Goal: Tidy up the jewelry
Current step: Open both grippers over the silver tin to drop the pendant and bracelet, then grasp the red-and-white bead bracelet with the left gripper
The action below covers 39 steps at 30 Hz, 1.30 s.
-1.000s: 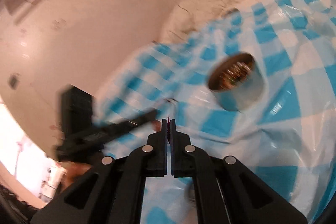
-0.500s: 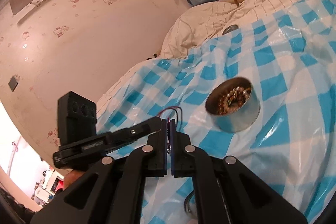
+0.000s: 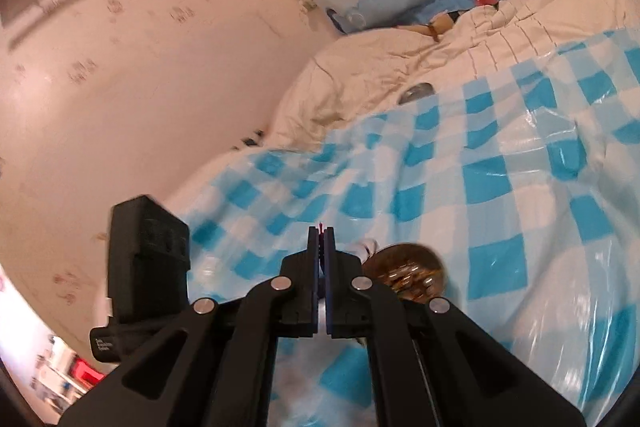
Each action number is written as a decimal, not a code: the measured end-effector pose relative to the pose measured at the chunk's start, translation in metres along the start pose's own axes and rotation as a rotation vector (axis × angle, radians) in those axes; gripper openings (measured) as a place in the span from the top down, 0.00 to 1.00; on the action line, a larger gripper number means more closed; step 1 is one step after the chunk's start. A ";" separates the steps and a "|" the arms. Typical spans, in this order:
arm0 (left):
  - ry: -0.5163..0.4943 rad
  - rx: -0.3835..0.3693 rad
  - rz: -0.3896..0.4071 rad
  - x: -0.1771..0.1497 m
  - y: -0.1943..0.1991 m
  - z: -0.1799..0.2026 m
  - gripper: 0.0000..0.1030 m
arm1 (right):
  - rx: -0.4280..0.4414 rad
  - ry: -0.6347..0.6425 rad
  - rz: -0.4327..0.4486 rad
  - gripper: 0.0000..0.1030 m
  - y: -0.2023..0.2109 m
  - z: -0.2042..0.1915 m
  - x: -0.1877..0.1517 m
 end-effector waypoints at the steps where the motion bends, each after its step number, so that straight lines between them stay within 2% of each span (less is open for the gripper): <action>1: 0.004 0.053 -0.026 -0.002 -0.007 -0.008 0.95 | -0.046 0.025 -0.032 0.97 -0.012 0.003 -0.004; 3: 0.016 0.095 -0.032 -0.002 -0.005 -0.016 0.93 | -0.115 0.064 -0.101 0.97 -0.033 0.012 -0.016; 4: 0.008 0.091 -0.022 0.001 0.000 -0.016 0.89 | -0.131 0.071 -0.126 0.97 -0.039 0.016 -0.020; 6: -0.028 0.101 0.016 0.007 0.014 -0.011 0.75 | -0.175 0.102 -0.213 0.97 -0.054 0.023 -0.035; 7: -0.041 0.103 0.037 0.009 0.022 -0.010 0.72 | -0.186 0.120 -0.236 0.91 -0.057 0.023 -0.041; 9: -0.039 0.094 0.059 0.010 0.035 -0.011 0.64 | -0.172 0.135 -0.231 0.57 -0.053 0.019 -0.044; 10: -0.031 0.093 0.064 0.009 0.041 -0.013 0.63 | -0.173 0.143 -0.221 0.53 -0.049 0.016 -0.043; 14: -0.042 0.104 0.058 0.002 0.064 -0.019 0.61 | -0.177 0.192 -0.159 0.52 -0.018 -0.001 -0.035; 18: -0.079 0.104 0.056 -0.014 0.091 -0.019 0.55 | -0.207 0.214 -0.111 0.44 0.038 -0.010 -0.039; 23: -0.142 0.095 0.032 -0.045 0.116 -0.012 0.50 | -0.264 0.192 -0.172 0.39 0.088 -0.006 -0.073; 27: -0.156 0.081 0.006 -0.069 0.126 -0.006 0.49 | -0.280 0.179 -0.211 0.39 0.103 -0.011 -0.096; 32: -0.206 0.068 -0.067 -0.095 0.110 0.002 0.49 | -0.303 0.209 -0.247 0.39 0.107 -0.017 -0.117; 35: -0.219 0.070 -0.105 -0.104 0.097 0.004 0.49 | -0.352 0.253 -0.247 0.40 0.105 -0.016 -0.119; 39: -0.248 0.070 -0.119 -0.108 0.084 0.009 0.49 | -0.391 0.221 -0.207 0.39 0.109 -0.007 -0.113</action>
Point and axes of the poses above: each gripper's, at about its wrist camera, not at the fingertips, and y roughly against the way its jaws point, z to its right, x to its top, the point moved 1 cm from there along -y, roughly the way its jaws point, and after that the axes turned 15 degrees about z, right-handed, at the moved point
